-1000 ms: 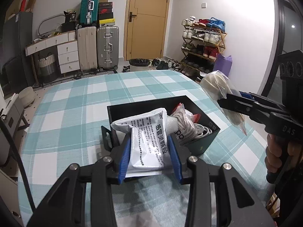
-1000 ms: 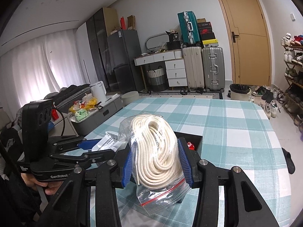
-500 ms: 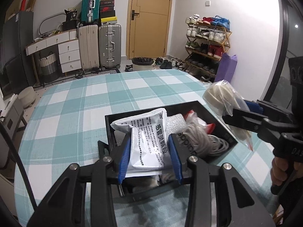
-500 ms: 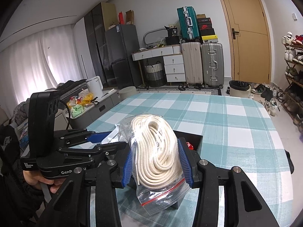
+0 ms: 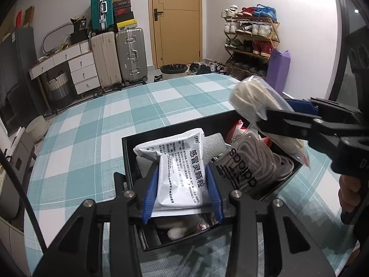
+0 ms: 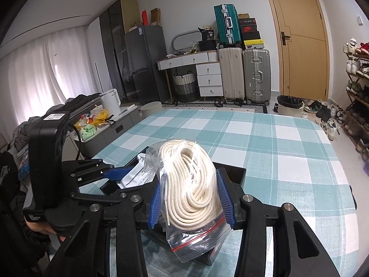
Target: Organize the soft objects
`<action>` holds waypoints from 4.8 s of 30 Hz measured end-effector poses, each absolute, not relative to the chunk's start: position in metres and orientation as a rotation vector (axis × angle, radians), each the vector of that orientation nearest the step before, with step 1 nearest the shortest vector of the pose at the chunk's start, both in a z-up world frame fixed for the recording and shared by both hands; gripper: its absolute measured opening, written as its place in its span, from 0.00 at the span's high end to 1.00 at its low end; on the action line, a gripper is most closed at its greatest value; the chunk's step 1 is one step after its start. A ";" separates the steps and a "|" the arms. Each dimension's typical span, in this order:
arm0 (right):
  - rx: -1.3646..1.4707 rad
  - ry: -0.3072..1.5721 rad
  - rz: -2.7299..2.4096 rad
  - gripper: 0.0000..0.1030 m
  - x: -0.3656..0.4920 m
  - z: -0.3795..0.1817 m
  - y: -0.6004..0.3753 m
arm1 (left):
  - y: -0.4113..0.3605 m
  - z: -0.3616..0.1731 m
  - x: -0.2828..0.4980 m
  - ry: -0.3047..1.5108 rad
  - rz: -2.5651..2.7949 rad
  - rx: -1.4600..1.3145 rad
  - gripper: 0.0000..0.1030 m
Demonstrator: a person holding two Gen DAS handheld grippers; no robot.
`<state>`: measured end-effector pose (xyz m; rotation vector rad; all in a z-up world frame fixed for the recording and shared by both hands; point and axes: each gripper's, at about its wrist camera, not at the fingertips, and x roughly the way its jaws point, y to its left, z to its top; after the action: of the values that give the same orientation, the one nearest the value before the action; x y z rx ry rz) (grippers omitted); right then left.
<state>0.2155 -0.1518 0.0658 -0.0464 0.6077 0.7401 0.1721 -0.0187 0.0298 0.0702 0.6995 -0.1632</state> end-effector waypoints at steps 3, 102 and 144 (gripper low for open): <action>-0.066 0.607 0.726 0.57 0.219 0.064 -0.148 | -0.019 0.030 0.173 0.709 -0.167 0.072 0.62; -0.065 0.409 0.694 0.00 0.128 0.043 -0.170 | 0.026 0.026 0.085 0.503 0.015 -0.106 0.00; -0.063 0.418 0.695 0.00 0.130 0.043 -0.172 | 0.026 0.027 0.084 0.496 0.018 -0.097 0.00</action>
<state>0.1298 -0.1725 0.0432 -0.0627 0.4179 0.6951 0.0838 0.0262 0.0268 -0.0969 0.4961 0.0185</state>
